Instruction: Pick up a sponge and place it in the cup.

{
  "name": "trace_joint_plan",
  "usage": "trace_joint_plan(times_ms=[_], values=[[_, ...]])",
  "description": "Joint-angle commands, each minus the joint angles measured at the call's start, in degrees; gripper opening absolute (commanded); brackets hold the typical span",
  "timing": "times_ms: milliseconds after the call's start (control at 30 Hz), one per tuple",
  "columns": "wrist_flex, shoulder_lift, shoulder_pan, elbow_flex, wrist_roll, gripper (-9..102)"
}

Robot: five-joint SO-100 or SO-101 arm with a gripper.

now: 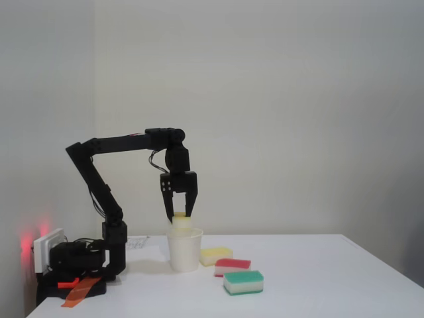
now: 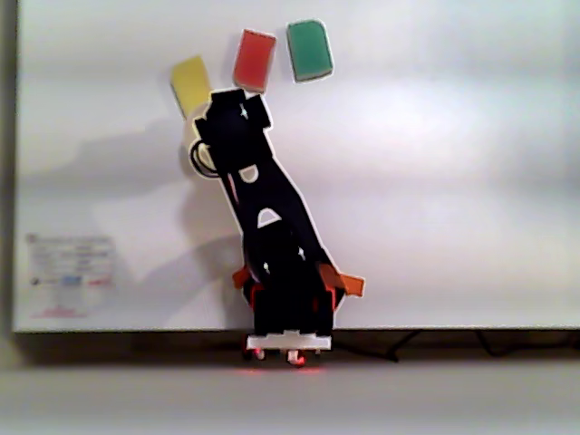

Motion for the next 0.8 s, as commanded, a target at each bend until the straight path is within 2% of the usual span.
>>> trace_joint_plan(times_ms=[0,100,267,633,767], values=[[0.6,0.4,-1.0,-2.5,0.4,18],[0.9,-0.4,-1.0,-3.3,0.4,26],[0.6,-1.5,-1.0,-4.2,0.4,29],[0.8,-4.0,-1.3,-6.5,1.1,27],[1.1,-5.9,-2.0,-8.6,2.0,22]])
